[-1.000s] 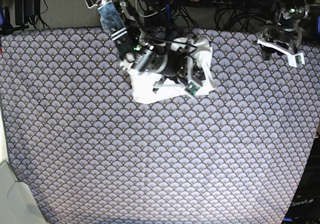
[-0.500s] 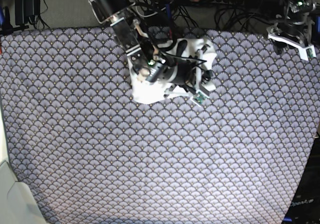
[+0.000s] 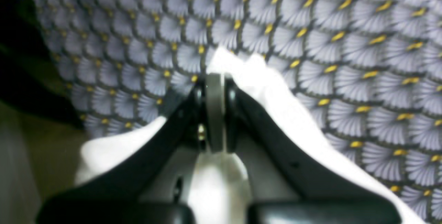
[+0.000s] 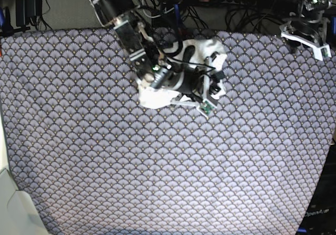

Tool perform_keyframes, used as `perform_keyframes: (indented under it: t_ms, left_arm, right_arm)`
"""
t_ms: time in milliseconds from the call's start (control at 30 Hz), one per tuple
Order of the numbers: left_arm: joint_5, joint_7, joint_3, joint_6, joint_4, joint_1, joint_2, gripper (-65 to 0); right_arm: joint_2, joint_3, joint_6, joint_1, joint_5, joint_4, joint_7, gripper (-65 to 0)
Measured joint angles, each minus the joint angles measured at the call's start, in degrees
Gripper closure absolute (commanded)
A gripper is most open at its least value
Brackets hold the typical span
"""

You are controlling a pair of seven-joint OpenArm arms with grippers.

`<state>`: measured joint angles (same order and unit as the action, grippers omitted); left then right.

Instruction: Fold the T-shirt properly

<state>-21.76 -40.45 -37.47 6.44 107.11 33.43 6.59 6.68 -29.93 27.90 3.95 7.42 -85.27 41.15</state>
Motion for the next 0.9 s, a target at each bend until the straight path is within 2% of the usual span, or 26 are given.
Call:
perform_keyframes:
  t_ms: [133, 267, 400, 500, 600, 700, 767, 833, 900]
  left_arm:
    - [0.04, -0.02, 0.0, -0.02, 0.0, 0.04, -0.11, -29.7]
    - [-0.46, -0.13, 0.17, -0.24, 1.97, 0.09, -0.11, -29.7]
    - [-8.28, -0.07, 0.46, -0.22, 6.03, 2.03, 0.04, -29.6]
    - [-11.72, 0.0, 0.46, -0.22, 6.47, 1.7, 0.33, -28.1]
    - [-11.74, 0.42, 2.45, -0.61, 6.51, 1.46, 0.5, -17.0]
    - [-12.07, -0.15, 7.02, -0.04, 5.57, 1.44, 0.48, -0.1]
    - [-11.96, -0.31, 9.01, -0.33, 5.4, 1.25, 0.37, -0.9]
    - [-11.8, -0.02, 10.71, -0.37, 5.4, 0.42, 0.85, -4.5]
    - [-11.96, -0.02, 12.76, -0.28, 5.4, -0.85, 1.51, -6.7]
  right_arm:
    - [-0.72, -0.22, 0.52, -3.17, 0.24, -11.67, 4.13, 0.0]
    - [-4.52, 0.04, 0.55, -6.05, 0.46, -17.57, 5.25, 0.0]
    - [-9.53, 0.09, 0.55, -8.35, 0.5, -18.67, 5.73, 0.0]
    - [-12.79, 0.96, 0.55, -8.63, 0.37, -19.47, 5.77, 0.0]
    - [-13.66, 5.42, 0.55, -10.99, 0.39, -22.23, 5.64, 0.0]
    - [-14.12, 9.81, 0.52, -12.61, 0.35, -25.03, 5.81, 0.0]
    - [-14.53, 12.68, 0.52, -13.0, 0.52, -26.25, 5.66, 0.0]
    - [-15.96, 14.86, 0.52, -13.55, 0.48, -26.93, 5.97, 0.0]
    - [-16.96, 16.35, 0.59, -14.69, 0.33, -27.02, 8.2, 0.0]
